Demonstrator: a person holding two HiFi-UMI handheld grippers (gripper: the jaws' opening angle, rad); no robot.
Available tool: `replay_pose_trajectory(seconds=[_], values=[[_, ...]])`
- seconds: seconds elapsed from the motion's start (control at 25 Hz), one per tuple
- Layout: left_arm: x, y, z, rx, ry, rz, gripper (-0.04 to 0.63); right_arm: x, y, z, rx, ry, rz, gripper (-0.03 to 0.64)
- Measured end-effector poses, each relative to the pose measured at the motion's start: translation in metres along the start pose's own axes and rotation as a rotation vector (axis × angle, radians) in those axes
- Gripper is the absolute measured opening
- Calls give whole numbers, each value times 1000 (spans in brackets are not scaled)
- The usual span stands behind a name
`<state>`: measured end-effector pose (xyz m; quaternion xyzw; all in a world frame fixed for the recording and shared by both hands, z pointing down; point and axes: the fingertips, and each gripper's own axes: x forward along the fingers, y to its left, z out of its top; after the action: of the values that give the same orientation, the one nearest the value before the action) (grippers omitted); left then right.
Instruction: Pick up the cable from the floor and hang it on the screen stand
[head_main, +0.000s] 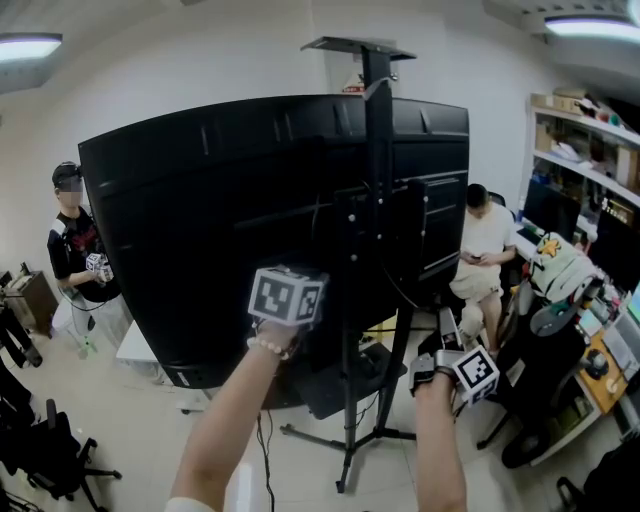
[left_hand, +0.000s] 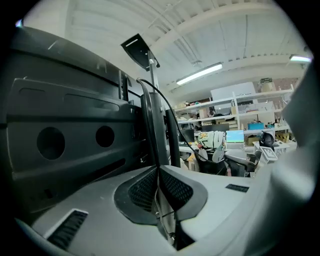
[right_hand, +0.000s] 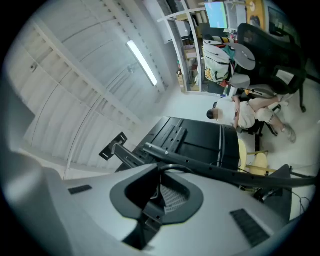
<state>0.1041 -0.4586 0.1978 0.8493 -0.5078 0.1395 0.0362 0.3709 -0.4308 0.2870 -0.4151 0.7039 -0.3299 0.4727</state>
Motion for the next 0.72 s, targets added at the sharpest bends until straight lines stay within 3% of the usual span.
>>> replay_pose_trajectory(seconds=[0.24,0.48,0.72], values=[[19,3,-14,-60,32,-13,15,1,-33,-6,4,23,-65,35],[29,2,-54,-83,76,-11,15,1,-64,-16,10,50,-125,35],[35,1,-68,-78,59,5,20,-2,-76,-32,85,57,-85,38]])
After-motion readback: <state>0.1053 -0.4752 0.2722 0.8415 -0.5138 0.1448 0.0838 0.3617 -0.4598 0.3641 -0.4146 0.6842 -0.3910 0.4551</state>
